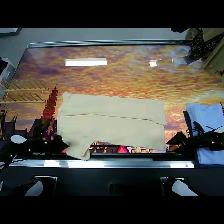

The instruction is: Fold the clothes and pants, and hang the long-sleeved shirts on hangers.

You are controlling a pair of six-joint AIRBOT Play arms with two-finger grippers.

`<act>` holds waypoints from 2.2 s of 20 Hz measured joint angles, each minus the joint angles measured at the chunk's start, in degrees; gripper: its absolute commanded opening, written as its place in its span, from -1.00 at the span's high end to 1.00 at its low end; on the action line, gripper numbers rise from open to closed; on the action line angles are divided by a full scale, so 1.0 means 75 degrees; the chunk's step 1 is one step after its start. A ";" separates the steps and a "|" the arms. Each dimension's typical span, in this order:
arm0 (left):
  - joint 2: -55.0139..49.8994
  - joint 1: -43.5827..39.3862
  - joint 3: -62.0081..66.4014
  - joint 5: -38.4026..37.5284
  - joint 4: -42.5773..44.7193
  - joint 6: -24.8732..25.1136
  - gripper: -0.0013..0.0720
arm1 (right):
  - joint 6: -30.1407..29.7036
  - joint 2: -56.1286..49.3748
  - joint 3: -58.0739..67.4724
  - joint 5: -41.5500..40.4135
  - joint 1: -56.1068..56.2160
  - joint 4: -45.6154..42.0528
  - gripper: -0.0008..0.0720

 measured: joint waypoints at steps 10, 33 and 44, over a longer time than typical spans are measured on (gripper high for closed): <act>0.0000 0.0000 0.0003 -0.0009 0.0000 -0.0020 0.92 | -0.0586 -0.0015 -0.0895 -0.0749 0.0510 0.0871 0.58; -0.2591 -0.0586 0.5995 -0.1314 0.0487 -0.0224 0.93 | 0.0976 0.0017 0.3104 -0.0965 0.2882 0.0152 0.90; -0.6548 -0.1081 1.0995 -0.2492 0.0437 -0.0892 0.93 | 0.1177 -0.2264 0.5167 -0.1276 0.2990 0.0157 0.90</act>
